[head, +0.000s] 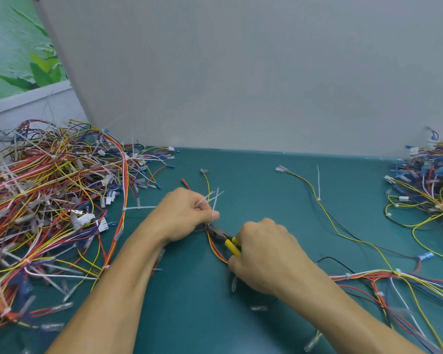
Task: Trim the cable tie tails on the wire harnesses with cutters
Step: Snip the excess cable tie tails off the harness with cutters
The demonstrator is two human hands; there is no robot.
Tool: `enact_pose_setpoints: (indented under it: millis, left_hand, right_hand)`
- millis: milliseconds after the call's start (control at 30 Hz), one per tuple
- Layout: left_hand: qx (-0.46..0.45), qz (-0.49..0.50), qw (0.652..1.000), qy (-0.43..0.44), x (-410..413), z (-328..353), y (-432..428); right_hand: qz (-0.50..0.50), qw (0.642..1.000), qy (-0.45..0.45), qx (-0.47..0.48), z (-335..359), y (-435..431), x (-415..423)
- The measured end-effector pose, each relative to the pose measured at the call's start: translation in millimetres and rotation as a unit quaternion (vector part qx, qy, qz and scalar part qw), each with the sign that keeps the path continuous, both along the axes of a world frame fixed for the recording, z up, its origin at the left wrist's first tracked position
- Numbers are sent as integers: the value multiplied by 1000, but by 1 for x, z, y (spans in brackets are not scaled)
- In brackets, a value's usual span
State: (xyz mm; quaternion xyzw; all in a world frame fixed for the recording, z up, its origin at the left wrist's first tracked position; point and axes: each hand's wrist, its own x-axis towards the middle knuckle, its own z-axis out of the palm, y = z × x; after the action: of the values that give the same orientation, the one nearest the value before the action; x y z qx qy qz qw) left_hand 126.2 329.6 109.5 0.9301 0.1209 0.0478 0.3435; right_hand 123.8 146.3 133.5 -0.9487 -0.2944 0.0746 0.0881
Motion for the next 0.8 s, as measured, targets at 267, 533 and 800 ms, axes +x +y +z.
enact_pose_setpoints:
  millis: [267, 533, 800]
  left_hand:
    - [0, -6, 1000, -5, 0, 0, -1]
    - [-45, 8, 998, -41, 0, -2, -3]
    - [-95, 31, 986, -136, -5, 33, -14]
  right_hand:
    - [5, 1000, -10, -8, 0, 2, 1]
    - [7, 1000, -15, -9, 4, -3, 0]
    - [-62, 995, -78, 2, 25, -77, 6]
